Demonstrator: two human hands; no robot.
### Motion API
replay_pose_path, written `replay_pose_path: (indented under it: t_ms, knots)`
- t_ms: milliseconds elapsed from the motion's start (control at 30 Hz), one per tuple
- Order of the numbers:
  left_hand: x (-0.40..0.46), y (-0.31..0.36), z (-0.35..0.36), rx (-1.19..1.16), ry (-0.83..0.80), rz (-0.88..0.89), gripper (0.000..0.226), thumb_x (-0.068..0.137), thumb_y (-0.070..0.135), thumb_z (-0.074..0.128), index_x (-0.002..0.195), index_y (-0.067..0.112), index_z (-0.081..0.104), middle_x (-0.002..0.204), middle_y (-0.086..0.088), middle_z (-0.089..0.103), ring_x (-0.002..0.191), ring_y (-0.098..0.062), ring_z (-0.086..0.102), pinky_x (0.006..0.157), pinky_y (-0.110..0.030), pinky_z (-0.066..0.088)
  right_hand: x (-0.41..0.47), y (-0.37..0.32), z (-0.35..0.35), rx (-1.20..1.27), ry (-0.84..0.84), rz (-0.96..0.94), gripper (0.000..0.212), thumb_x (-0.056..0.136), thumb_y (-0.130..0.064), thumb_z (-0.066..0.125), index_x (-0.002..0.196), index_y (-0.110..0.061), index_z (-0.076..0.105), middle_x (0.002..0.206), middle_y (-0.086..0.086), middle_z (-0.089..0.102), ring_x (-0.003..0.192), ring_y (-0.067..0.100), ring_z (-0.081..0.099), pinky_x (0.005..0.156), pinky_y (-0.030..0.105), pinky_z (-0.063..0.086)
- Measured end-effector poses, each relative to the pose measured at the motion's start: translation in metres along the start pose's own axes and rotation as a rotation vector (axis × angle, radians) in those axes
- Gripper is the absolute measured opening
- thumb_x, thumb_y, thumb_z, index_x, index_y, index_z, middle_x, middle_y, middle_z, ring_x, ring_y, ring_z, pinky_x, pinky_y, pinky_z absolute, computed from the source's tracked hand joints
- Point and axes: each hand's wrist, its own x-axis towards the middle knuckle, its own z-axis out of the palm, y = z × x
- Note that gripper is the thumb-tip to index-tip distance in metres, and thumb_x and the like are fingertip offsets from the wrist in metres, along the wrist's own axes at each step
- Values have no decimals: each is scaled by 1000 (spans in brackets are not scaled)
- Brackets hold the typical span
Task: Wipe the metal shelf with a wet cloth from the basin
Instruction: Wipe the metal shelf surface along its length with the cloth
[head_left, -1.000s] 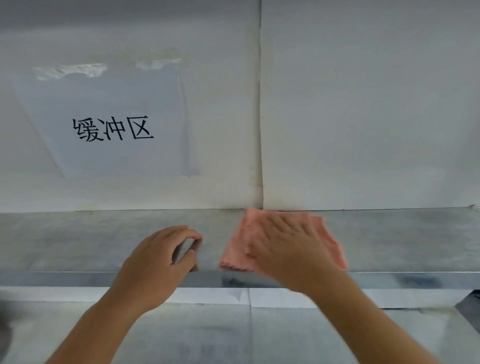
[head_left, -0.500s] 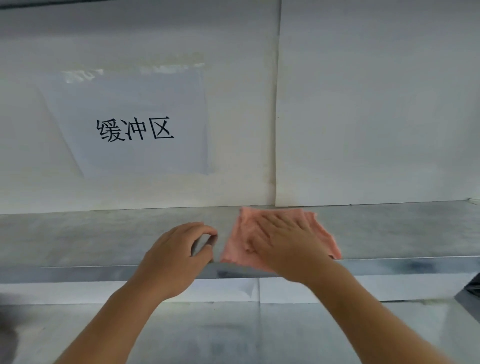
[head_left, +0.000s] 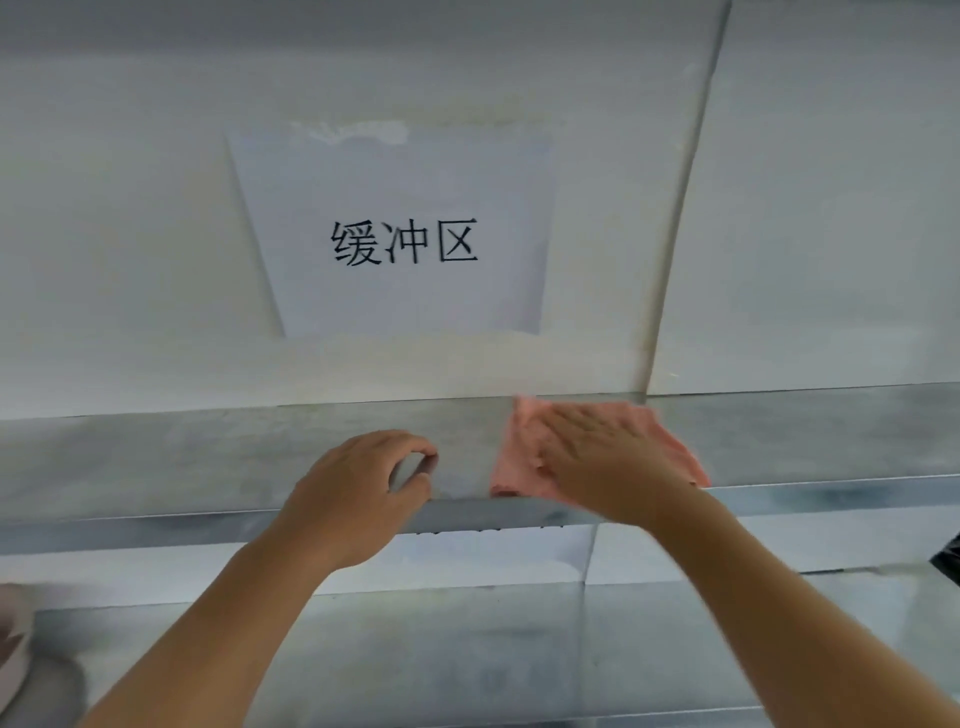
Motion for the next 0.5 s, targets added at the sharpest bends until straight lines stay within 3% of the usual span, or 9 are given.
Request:
replay_pose_path:
  t_ms: [67, 133, 200, 267, 333, 367, 433, 500]
  knots:
    - [-4, -12, -7, -8, -1, 14, 20, 98, 41, 52, 115, 43, 63, 82, 29, 51, 87, 9, 49, 71, -17, 30, -7, 26, -3, -69, 2, 128, 89, 82, -51, -13, 164, -30, 15, 178, -7, 8, 164, 19, 9, 128, 61, 18]
    - [-7, -21, -11, -14, 1, 22, 22, 98, 41, 52, 116, 42, 63, 84, 28, 52, 90, -2, 50, 73, -19, 32, -13, 39, -8, -5, 9, 294, 86, 85, -49, -12, 166, -30, 11, 179, -7, 7, 165, 22, 9, 127, 63, 18]
    - [-8, -29, -14, -7, -9, 31, 24, 97, 44, 51, 119, 42, 62, 90, 29, 53, 98, -4, 49, 80, -25, 34, -11, 14, -13, 0, 32, 360, 87, 85, -55, -9, 163, -33, 22, 176, -5, 23, 162, 27, 21, 125, 63, 20]
    - [-9, -37, -16, 0, -25, 31, 28, 97, 46, 50, 123, 44, 61, 101, 31, 54, 109, -3, 50, 86, -27, 36, 3, -40, -8, -39, 24, 245, 73, 91, -56, 6, 153, -33, 38, 163, 1, 44, 152, 31, 40, 121, 59, 29]
    - [-10, -45, -19, 12, -24, 21, 31, 97, 46, 51, 126, 45, 60, 113, 30, 57, 115, -4, 51, 88, -27, 36, 18, -97, 6, -52, 27, 65, 62, 104, -47, 14, 162, -30, 25, 173, 0, 28, 160, 30, 24, 126, 59, 17]
    - [-10, -49, -20, 16, -15, 13, 31, 96, 44, 52, 126, 44, 61, 118, 28, 59, 116, -4, 51, 88, -27, 36, 23, -112, 11, -9, 2, 4, 67, 103, -48, 6, 166, -28, 16, 178, -3, 15, 164, 27, 12, 129, 59, 8]
    - [-10, -53, -24, 24, -16, 5, 30, 96, 43, 52, 125, 44, 61, 126, 28, 60, 118, -3, 50, 89, -26, 35, 27, -104, 12, 22, -43, -45, 92, 83, -56, -18, 168, -28, 6, 179, -6, 3, 165, 22, -1, 130, 62, 0]
    - [-9, -55, -28, 29, -36, 1, 30, 95, 45, 51, 124, 45, 60, 129, 30, 59, 120, -1, 49, 91, -26, 35, 22, -67, 7, -37, -58, -6, 105, 70, -55, -23, 168, -28, 1, 179, -6, -2, 165, 22, -4, 129, 65, 5]
